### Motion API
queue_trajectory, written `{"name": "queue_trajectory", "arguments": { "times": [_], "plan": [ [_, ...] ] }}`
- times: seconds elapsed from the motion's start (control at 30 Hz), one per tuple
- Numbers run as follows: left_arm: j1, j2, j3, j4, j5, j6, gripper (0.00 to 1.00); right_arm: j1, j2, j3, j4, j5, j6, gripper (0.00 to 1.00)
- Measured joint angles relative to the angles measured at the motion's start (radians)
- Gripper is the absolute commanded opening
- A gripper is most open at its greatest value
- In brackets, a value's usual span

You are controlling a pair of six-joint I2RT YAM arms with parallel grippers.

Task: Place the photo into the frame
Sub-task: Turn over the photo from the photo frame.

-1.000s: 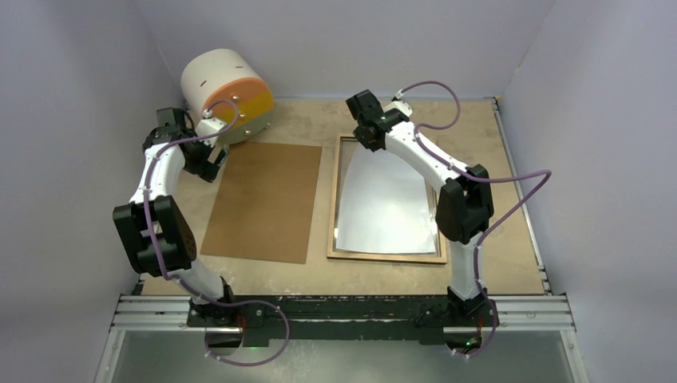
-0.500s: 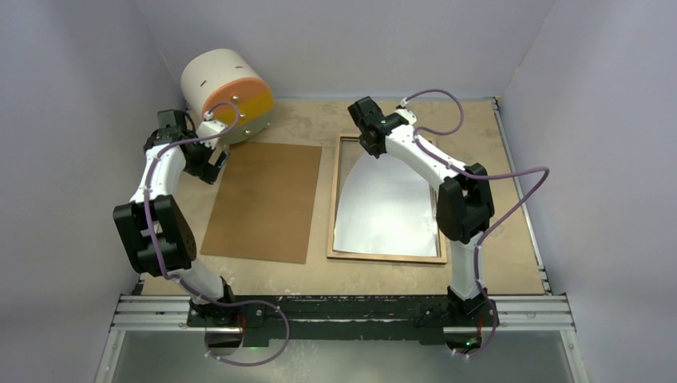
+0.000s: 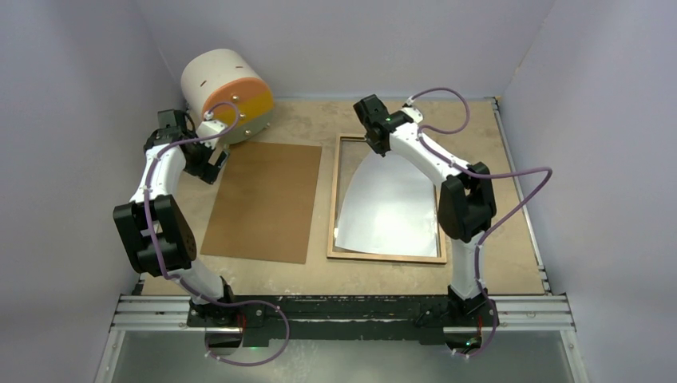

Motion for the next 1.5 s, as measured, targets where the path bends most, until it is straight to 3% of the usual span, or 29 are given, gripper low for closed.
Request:
{"name": "queue_trajectory", "arguments": {
  "times": [0.27,0.33,0.47,0.6,0.8,0.97,1.5],
  "plan": [
    [0.000,0.000,0.000,0.000,-0.006,0.001,0.97,0.000,0.037,0.028,0.022,-0.035,-0.083,0.00],
    [0.000,0.000,0.000,0.000,-0.006,0.002,0.97,0.000,0.060,0.032,0.032,-0.049,-0.103,0.04],
    [0.000,0.000,0.000,-0.001,-0.006,0.005,0.98,0.000,0.089,0.032,0.037,-0.079,-0.136,0.27],
    [0.000,0.000,0.000,-0.001,-0.003,0.019,0.98,0.000,0.096,0.032,0.062,-0.103,-0.174,0.42],
    [0.000,0.000,0.000,-0.003,-0.003,0.026,0.98,0.000,0.096,0.032,0.107,-0.137,-0.234,0.78],
    [0.000,0.000,0.000,-0.005,-0.003,0.026,0.99,0.000,0.098,0.032,0.138,-0.156,-0.284,0.97],
    [0.000,0.000,0.000,-0.008,-0.011,0.026,0.99,0.004,0.105,0.038,0.267,-0.314,-0.440,0.99]
  ]
}}
